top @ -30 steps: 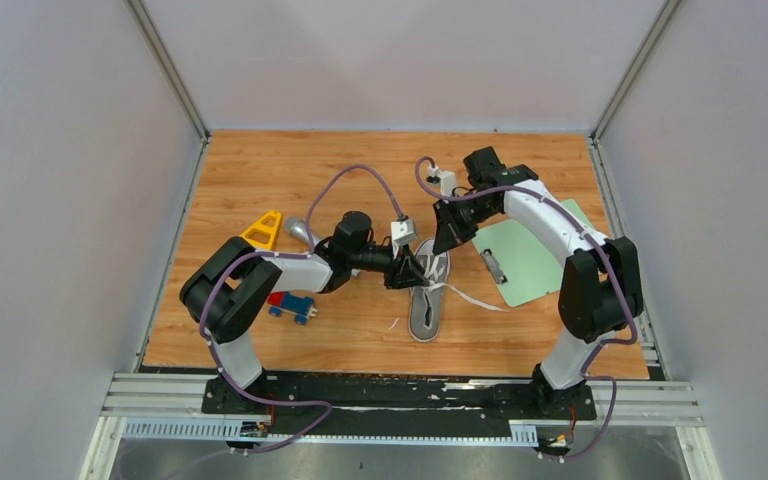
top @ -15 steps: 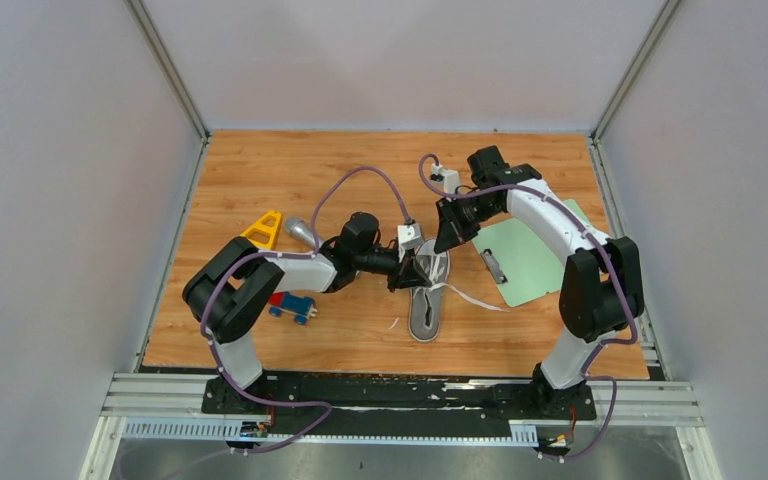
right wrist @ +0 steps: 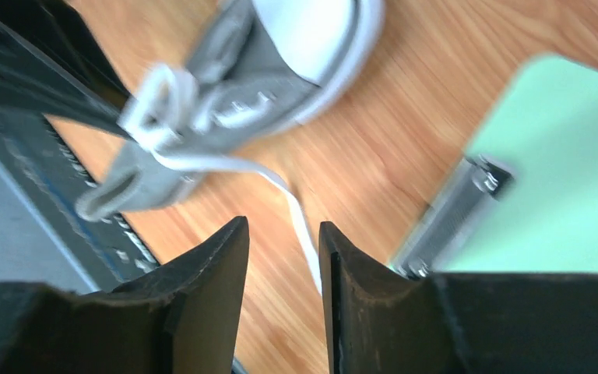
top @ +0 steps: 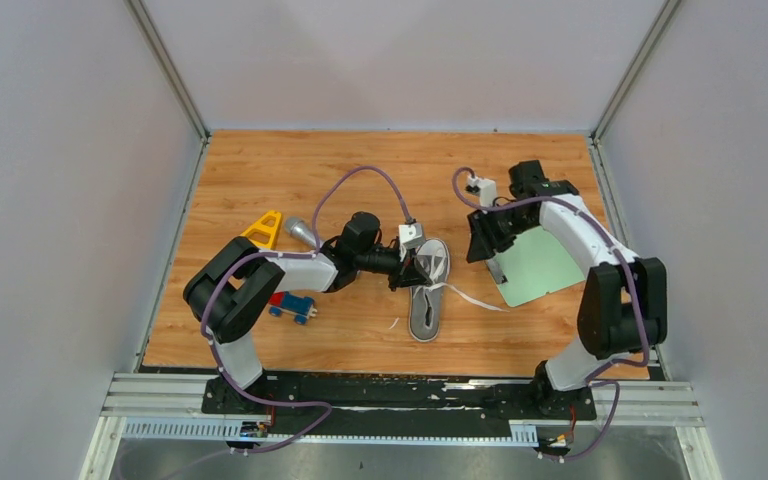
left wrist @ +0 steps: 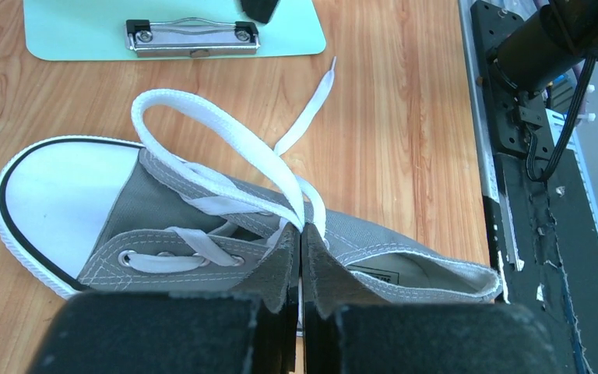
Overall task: Tie the shoes
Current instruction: Wrap the shoelace around the shoelace.
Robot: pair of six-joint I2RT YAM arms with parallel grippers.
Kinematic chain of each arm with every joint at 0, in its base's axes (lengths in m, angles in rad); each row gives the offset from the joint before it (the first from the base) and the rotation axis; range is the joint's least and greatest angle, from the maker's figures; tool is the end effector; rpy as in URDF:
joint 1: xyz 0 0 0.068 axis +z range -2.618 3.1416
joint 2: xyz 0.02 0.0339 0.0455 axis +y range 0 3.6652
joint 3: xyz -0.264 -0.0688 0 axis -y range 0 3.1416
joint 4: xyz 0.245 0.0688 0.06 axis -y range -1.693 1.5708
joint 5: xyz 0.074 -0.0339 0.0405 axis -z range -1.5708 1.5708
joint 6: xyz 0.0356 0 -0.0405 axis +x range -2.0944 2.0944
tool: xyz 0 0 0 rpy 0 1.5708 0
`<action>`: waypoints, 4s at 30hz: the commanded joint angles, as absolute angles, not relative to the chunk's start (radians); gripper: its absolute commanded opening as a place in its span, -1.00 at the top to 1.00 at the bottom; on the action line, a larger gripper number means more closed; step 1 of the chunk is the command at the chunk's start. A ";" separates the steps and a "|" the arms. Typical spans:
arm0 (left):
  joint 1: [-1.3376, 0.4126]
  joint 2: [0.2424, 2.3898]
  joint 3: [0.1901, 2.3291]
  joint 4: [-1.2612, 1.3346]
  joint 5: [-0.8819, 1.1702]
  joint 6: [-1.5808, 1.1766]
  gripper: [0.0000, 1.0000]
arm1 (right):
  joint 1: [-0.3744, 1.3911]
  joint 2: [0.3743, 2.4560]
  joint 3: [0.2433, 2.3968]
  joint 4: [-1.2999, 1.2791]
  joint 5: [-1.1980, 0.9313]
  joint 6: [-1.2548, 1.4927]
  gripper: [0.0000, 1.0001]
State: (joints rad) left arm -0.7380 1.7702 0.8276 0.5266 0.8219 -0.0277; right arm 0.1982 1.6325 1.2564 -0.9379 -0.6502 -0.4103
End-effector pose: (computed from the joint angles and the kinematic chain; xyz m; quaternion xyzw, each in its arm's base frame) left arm 0.2449 -0.2579 0.1696 0.4715 0.6444 -0.4974 0.3391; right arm 0.3018 0.0826 0.2438 -0.3206 0.8844 0.3022 0.1542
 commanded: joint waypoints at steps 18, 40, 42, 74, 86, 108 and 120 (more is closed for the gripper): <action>-0.732 1.772 0.798 0.653 0.776 -0.164 1.00 | 0.239 1.369 0.724 -0.640 -0.323 -0.968 0.22; -0.728 1.778 0.781 0.725 0.930 -0.153 1.00 | 0.289 1.569 1.315 -0.864 -0.484 -0.552 1.00; -0.727 1.777 0.779 0.731 0.950 -0.149 1.00 | 0.306 1.596 1.360 -0.874 -0.520 -0.504 1.00; -0.719 1.814 0.811 0.716 0.963 -0.174 1.00 | 0.168 1.513 1.095 -0.884 -0.537 -0.940 0.11; -0.718 1.817 0.814 0.711 0.952 -0.178 1.00 | 0.246 1.634 1.067 -0.798 -0.389 -1.228 0.09; -0.718 1.816 0.815 0.704 0.956 -0.173 1.00 | 0.266 1.759 1.166 -0.828 -0.281 -1.307 1.00; -0.718 1.816 0.819 0.707 0.997 -0.164 1.00 | 0.304 1.645 1.518 -1.012 -0.620 -0.836 1.00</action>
